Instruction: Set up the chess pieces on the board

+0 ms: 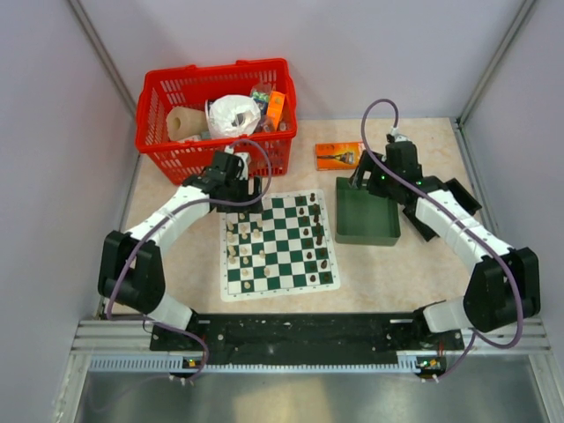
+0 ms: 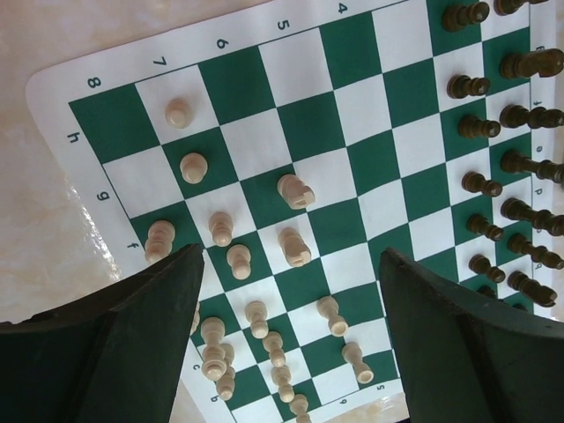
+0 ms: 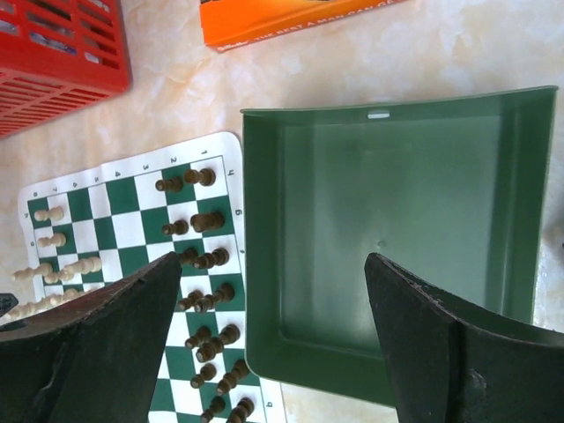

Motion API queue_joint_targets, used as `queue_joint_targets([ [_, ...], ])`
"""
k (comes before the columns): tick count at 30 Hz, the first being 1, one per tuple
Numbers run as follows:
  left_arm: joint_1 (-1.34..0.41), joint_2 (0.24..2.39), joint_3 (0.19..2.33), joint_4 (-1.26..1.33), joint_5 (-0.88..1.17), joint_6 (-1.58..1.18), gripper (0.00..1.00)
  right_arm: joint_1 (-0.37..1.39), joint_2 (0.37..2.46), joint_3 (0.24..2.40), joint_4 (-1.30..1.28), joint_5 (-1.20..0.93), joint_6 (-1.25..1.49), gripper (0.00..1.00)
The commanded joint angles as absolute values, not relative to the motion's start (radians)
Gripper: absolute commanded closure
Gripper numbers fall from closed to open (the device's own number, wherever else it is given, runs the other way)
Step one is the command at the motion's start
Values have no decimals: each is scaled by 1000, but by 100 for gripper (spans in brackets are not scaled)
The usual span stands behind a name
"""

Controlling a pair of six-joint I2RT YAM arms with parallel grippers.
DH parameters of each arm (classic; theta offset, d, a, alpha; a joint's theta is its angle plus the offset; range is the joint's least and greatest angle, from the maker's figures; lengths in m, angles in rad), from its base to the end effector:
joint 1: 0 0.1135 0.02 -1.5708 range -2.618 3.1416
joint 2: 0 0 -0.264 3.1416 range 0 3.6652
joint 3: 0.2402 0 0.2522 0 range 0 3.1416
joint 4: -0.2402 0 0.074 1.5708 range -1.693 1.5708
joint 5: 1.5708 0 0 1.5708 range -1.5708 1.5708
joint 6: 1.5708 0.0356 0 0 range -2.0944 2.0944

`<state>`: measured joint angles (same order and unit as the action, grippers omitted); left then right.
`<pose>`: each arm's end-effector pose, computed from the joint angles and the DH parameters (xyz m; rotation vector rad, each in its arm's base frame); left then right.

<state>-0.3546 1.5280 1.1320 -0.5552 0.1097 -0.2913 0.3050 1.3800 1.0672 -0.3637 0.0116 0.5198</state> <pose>0.3000 -0.1152 0.2491 0.1260 2.5573 -0.3934 0.2929 0.0918 0.2858 0.2510 2.2690 0.4266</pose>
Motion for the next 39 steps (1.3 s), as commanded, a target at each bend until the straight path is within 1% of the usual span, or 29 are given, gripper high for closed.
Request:
queue_joint_targets([
  [1,-368,1549,1195,-583,65,-247,15,304,1394,1068,-302,-34,543,11],
  [5,-377,1517,1197,-574,23,-255,18,304,1410,1074,-276,-51,545,1],
  [6,-376,1493,1183,-554,17,-259,16,304,1413,1078,-273,-51,546,1],
  [9,-377,1431,1160,-499,9,-271,2,304,1411,1086,-270,-38,545,1],
  [10,-376,1413,1155,-483,-41,-275,1,304,1408,1085,-264,-35,543,1],
  [15,-376,1335,1121,-410,-152,-276,1,304,1385,1077,-249,24,558,1],
  [18,-376,1299,1060,-313,-215,-276,1,304,1355,1048,-218,84,595,1],
  [20,-374,1270,1022,-250,-277,-319,1,302,1338,1049,-244,127,643,1],
  [21,-371,1258,1026,-261,-325,-372,1,301,1332,1055,-247,82,611,1],
  [24,-356,1226,1057,-307,-350,-454,1,301,1327,1065,-247,3,595,1],
  [27,-356,1221,1060,-259,-237,-329,1,301,1301,1017,-186,-43,592,1],
  [31,-354,1296,1114,-352,-155,-263,1,301,1250,976,-130,-49,586,1],
  [34,-356,1347,1120,-405,68,-193,3,301,1242,976,-135,-38,574,1],
  [35,-359,1357,1109,-397,112,-174,4,301,1247,983,-152,-38,566,1],
  [39,-396,1407,1103,-413,104,-135,5,301,1278,1008,-198,-48,561,1],
])
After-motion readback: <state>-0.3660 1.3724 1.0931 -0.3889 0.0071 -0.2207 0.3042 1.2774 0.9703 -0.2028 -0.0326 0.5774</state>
